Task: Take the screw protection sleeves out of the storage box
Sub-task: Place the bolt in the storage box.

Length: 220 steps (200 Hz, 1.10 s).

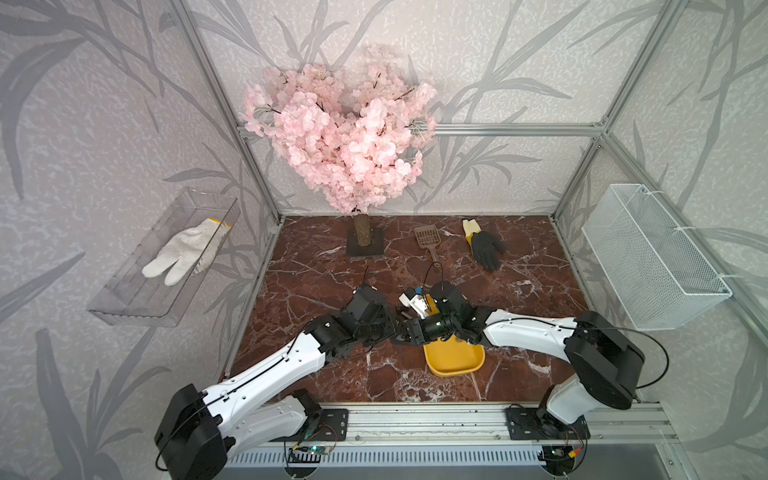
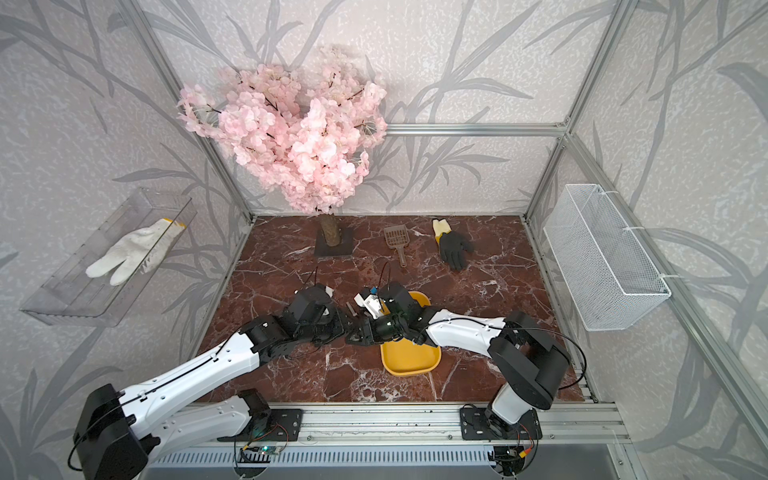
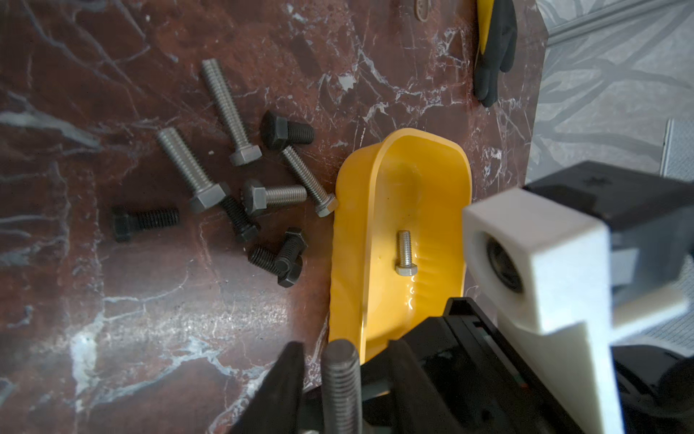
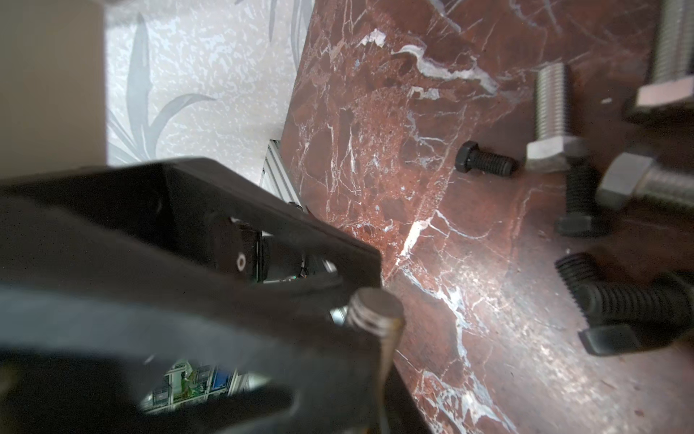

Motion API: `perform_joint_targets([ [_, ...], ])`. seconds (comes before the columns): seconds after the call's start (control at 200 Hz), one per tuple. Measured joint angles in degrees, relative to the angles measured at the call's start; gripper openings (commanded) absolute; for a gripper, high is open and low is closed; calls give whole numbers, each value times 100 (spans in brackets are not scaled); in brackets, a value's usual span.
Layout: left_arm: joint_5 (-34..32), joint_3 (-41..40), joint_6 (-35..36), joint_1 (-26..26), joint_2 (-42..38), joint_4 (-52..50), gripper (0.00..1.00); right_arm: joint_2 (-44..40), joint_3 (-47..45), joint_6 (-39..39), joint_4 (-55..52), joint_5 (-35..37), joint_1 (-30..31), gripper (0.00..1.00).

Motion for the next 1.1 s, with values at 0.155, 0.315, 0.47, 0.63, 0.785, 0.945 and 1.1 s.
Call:
perform_joint_targets([
  [0.155, -258, 20, 188, 94, -142, -308, 65, -505, 188, -621, -1637, 1161, -129, 11],
  [0.315, -542, 192, 476, 197, 142, -782, 65, -466, 614, -1200, -3093, 2590, -184, 12],
  [0.47, -678, 291, 719, 203, 592, -973, 65, 37, 688, -1462, -3705, 3359, -188, 15],
  [0.63, -688, 291, 866, 227, 892, -1054, 65, 487, 682, -1534, -3974, 3812, -188, 33],
  [0.785, -699, 291, 977, 234, 1196, -1080, 64, 481, 682, -1587, -3978, 3976, -188, 50],
  [0.945, -752, 442, 1220, 249, 1637, -1285, 60, 326, 682, -1609, -4015, 4035, -188, 53],
  [1.1, -975, 992, 1624, 299, 2009, -1665, 62, 7, 660, -1604, -4057, 4046, -188, 53],
])
